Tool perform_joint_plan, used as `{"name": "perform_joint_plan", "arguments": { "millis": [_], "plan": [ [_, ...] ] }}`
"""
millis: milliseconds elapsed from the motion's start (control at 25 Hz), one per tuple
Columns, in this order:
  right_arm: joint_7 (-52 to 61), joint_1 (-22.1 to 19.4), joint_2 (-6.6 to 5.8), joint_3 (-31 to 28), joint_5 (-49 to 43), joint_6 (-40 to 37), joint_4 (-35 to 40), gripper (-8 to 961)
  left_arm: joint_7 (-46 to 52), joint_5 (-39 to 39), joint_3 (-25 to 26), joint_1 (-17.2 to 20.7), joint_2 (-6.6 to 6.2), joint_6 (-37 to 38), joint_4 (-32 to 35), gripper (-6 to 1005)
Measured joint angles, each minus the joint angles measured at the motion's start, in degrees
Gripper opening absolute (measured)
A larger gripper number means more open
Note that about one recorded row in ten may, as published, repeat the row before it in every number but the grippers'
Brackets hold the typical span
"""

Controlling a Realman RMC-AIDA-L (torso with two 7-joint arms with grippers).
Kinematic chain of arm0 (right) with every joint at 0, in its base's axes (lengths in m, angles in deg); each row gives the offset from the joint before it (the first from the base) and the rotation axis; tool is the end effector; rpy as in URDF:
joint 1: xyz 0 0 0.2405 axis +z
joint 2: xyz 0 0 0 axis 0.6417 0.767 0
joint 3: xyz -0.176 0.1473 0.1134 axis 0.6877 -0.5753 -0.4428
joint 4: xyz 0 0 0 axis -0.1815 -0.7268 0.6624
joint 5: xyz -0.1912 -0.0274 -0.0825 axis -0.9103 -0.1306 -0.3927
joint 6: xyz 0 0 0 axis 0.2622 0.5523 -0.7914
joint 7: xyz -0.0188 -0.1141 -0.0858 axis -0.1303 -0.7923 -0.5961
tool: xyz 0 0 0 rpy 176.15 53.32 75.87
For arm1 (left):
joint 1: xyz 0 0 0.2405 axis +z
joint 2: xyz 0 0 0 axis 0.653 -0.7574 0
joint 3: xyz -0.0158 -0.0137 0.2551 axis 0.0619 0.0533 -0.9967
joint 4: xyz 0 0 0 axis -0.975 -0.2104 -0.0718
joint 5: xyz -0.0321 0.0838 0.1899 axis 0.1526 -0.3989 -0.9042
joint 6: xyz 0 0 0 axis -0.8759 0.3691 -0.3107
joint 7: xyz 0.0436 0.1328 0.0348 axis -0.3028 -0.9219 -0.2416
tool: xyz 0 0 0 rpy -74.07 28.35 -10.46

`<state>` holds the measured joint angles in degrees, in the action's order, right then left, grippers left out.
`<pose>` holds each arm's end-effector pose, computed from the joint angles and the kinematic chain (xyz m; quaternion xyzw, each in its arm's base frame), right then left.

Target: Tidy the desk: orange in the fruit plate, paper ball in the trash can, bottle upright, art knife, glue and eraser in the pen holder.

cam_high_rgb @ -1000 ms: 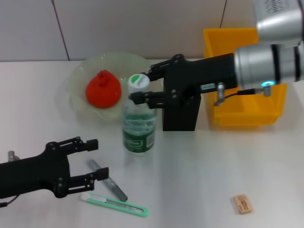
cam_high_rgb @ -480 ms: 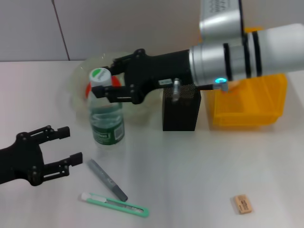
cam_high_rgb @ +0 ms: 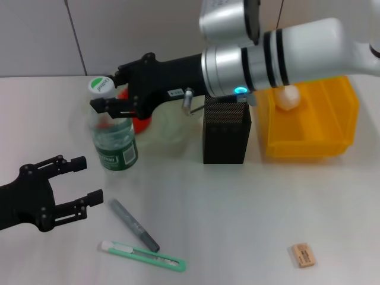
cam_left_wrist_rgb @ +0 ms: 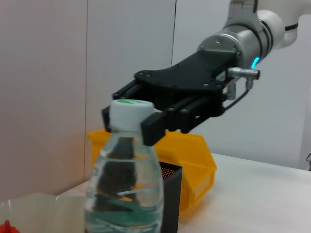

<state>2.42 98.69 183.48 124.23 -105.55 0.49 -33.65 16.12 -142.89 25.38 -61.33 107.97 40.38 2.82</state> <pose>0.0453 0.4160 -0.0789 -0.9748 0.0151 0.2038 0.0890 -0.3178 0.2764 0.0420 -0.9258 -0.1357 -0.2895 0.2015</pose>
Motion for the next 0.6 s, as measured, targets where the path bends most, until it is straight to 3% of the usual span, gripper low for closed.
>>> {"name": "perform_joint_plan", "arguments": {
  "millis": [360, 600],
  "plan": [
    [-0.48, 4.92, 0.15, 0.25, 0.33, 2.0, -5.46, 437, -1.53, 0.0, 0.62, 0.1, 0.37, -0.05, 0.1, 769],
    [-2.09, 5.56, 0.15, 1.21, 2.01, 3.34, -7.14, 438, -3.09, 0.0, 1.15, 0.6, 0.64, -0.16, -0.26, 768]
  ]
}}
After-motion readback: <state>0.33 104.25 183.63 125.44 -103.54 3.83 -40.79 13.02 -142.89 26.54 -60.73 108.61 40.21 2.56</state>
